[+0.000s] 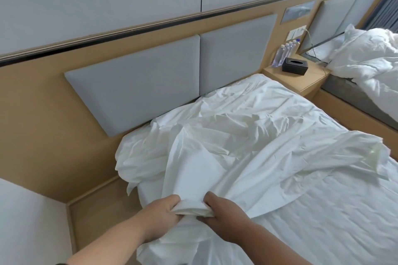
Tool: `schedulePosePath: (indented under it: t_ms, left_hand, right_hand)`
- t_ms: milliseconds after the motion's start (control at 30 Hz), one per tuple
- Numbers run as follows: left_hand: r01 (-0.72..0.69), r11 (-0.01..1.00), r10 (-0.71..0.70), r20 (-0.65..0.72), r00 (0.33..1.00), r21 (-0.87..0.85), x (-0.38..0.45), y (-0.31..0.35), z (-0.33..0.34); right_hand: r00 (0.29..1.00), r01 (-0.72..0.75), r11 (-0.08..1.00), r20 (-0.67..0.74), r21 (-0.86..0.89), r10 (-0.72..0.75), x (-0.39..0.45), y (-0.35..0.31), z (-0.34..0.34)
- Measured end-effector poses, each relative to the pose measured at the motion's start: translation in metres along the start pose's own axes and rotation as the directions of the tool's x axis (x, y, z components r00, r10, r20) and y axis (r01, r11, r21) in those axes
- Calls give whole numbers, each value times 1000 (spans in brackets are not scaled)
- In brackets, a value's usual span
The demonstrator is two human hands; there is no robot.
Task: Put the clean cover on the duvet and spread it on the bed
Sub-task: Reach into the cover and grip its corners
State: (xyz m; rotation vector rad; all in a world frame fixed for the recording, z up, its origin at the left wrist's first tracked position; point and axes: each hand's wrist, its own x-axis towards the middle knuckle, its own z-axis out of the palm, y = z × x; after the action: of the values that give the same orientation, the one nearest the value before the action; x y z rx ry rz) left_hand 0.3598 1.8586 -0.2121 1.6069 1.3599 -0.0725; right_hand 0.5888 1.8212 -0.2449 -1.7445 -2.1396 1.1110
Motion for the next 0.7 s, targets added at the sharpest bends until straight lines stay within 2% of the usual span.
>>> schedulePosePath:
  t_ms: [67,133,200,267,333,400,500,600,700]
  left_hand:
    - [16,968,-38,81,996,252,-1,3,-3]
    - [50,851,-129,116,985,523,0,7,-2]
    - [90,782,-164,64,984,617,3,9,1]
    - [135,755,-131,-53,990,642,5,6,0]
    - [90,807,-12,-136,991,583,9,-2,-5]
    - [9,896,76,-173,982,443,10,-7,-12]
    - [-40,966,91,-191,977,256,7,-10,-14]
    - [-85,995,91,-131,987,49,1,-3,-12]
    - [-100,995,101,21,995,-18,-9,7,-15]
  right_hand:
    - [998,-41,999,40,17,41,2,-2,-7]
    - [991,-67,996,109,-52,72,4,-7,-12]
    - [982,-41,974,170,-221,80,10,-14,-9]
    - [984,-29,947,160,-321,84,18,-18,-2]
    - [992,-54,953,95,-299,86,23,-19,-2]
    - [999,-11,972,44,-237,21,26,-17,-5]
    - [999,16,986,35,-168,-10,27,-14,-11]
    - [1000,-13,999,23,-49,14,23,-10,-15]
    - [997,-28,994,75,105,20,16,-8,-22]
